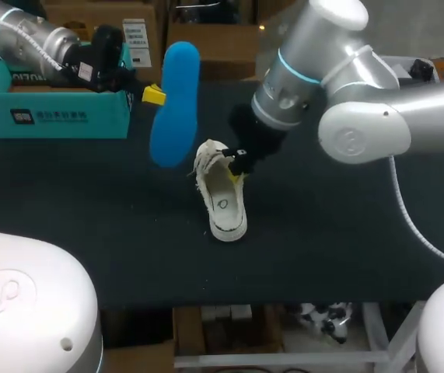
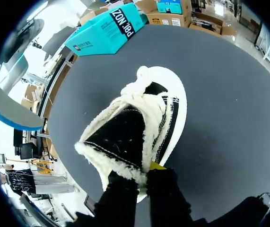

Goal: Open the shoe tongue, take the insole out of the shoe, put the insole back into the shoe, and pack the shoe into the shoebox

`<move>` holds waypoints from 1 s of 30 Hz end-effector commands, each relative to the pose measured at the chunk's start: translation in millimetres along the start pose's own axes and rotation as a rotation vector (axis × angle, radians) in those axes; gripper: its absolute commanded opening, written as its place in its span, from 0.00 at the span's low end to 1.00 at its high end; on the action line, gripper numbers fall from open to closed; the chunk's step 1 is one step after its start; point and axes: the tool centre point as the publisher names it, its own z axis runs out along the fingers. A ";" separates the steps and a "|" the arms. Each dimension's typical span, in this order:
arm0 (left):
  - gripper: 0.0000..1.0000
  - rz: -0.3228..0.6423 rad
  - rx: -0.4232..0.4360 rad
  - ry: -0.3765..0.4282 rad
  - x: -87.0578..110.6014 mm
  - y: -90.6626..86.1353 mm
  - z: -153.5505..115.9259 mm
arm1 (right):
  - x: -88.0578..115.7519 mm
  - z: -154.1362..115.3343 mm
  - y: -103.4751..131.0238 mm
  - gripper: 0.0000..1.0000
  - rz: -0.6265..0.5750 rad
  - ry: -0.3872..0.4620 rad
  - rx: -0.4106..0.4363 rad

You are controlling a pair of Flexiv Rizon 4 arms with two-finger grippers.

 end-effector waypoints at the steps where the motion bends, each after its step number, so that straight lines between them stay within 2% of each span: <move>1: 0.00 0.002 0.003 0.088 -4.4 0.6 2.1 | -4.5 2.3 -4.0 0.45 0.004 0.007 -0.037; 2: 0.00 0.002 0.003 0.090 -3.5 0.7 3.5 | -4.9 2.2 -4.4 0.87 0.005 0.008 -0.038; 3: 0.00 0.004 0.002 0.091 -2.5 0.7 4.6 | -5.4 1.8 -5.1 1.00 0.007 0.008 -0.037; 11: 0.00 0.037 0.000 0.102 13.9 -2.4 8.5 | -5.4 -20.7 -16.0 1.00 0.019 0.007 -0.030; 15: 0.00 0.064 0.007 0.115 25.8 -2.1 11.9 | -3.3 -43.9 -20.5 1.00 -0.027 0.053 -0.034; 17: 0.00 0.068 0.003 0.142 28.6 -3.0 16.6 | -3.3 -43.9 -20.5 1.00 -0.027 0.053 -0.034; 20: 0.00 0.039 -0.004 0.143 30.8 -8.5 25.7 | -3.3 -43.9 -20.5 1.00 -0.027 0.053 -0.034; 21: 0.00 0.011 -0.006 0.121 31.1 -12.3 27.1 | -3.3 -43.9 -20.5 1.00 -0.027 0.053 -0.034; 30: 0.00 0.011 -0.006 0.121 31.1 -12.3 27.1 | -3.3 -43.9 -20.5 1.00 -0.027 0.053 -0.034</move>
